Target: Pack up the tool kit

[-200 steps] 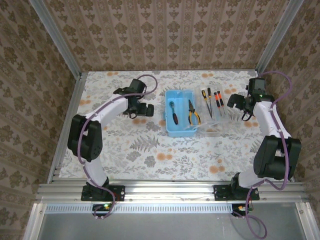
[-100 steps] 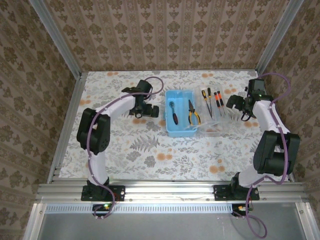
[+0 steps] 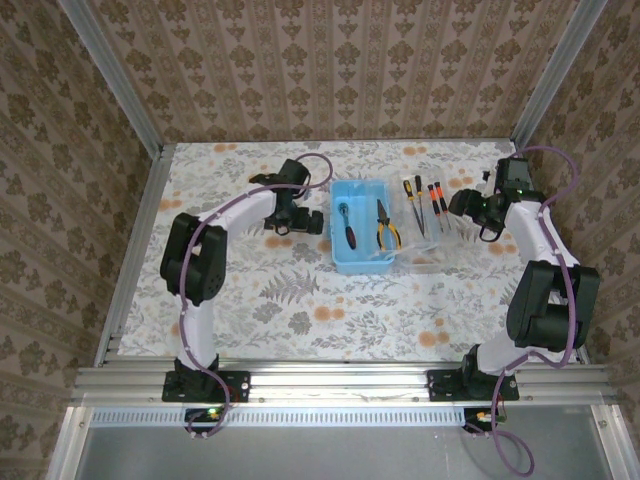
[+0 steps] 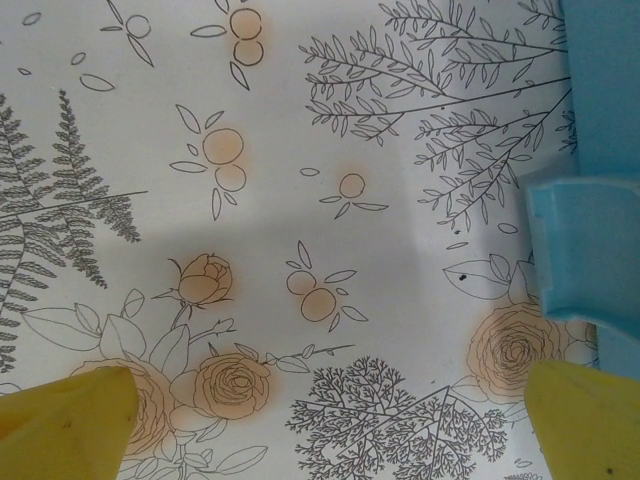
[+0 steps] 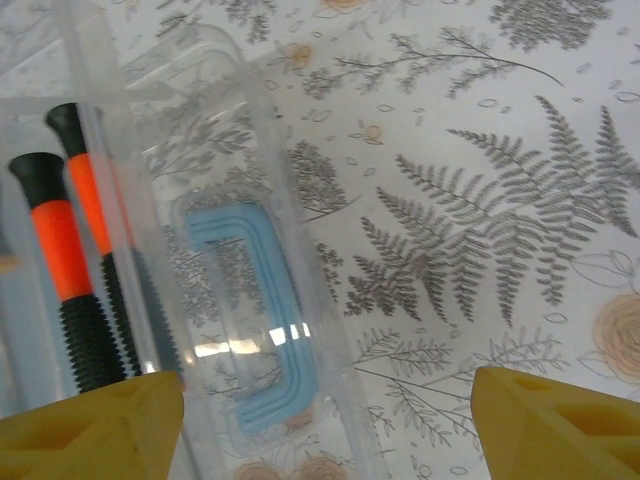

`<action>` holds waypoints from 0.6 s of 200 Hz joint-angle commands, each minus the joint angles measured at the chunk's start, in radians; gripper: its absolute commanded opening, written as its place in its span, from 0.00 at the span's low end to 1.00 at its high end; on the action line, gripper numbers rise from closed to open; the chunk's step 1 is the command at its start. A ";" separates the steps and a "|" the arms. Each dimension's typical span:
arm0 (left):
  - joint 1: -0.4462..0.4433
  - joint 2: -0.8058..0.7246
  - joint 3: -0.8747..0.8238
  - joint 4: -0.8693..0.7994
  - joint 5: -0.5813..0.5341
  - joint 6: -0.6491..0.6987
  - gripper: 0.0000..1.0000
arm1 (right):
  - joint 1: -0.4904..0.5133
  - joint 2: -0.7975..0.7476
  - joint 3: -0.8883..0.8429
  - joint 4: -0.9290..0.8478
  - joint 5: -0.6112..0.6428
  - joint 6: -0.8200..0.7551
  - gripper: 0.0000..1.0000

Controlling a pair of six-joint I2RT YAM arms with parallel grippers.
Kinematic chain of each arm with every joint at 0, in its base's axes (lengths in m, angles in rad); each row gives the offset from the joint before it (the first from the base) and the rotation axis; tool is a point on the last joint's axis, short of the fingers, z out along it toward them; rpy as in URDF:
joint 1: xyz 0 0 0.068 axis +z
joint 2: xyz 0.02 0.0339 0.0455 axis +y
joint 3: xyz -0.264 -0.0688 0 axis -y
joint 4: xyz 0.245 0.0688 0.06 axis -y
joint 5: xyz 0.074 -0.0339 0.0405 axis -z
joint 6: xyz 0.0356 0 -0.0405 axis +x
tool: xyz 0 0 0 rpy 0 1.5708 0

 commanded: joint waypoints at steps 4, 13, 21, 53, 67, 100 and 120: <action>-0.008 0.013 0.038 -0.007 0.019 0.004 1.00 | 0.007 -0.004 -0.014 0.036 -0.105 0.009 0.70; -0.008 0.015 0.039 -0.007 0.020 0.003 1.00 | 0.011 -0.007 -0.012 0.037 -0.120 0.009 0.69; -0.008 0.017 0.041 -0.007 0.020 0.004 1.00 | 0.015 -0.007 -0.008 0.038 -0.134 0.011 0.69; -0.010 0.025 0.047 -0.002 0.028 0.001 1.00 | 0.035 0.004 0.005 0.045 -0.189 0.014 0.67; -0.010 0.030 0.050 0.000 0.031 0.002 1.00 | 0.053 0.016 0.013 0.045 -0.201 0.013 0.67; -0.011 0.039 0.053 0.001 0.032 0.002 1.00 | 0.105 0.038 0.027 0.048 -0.210 0.012 0.64; -0.010 0.044 0.052 0.002 0.033 0.003 1.00 | 0.131 0.040 0.037 0.048 -0.210 0.011 0.61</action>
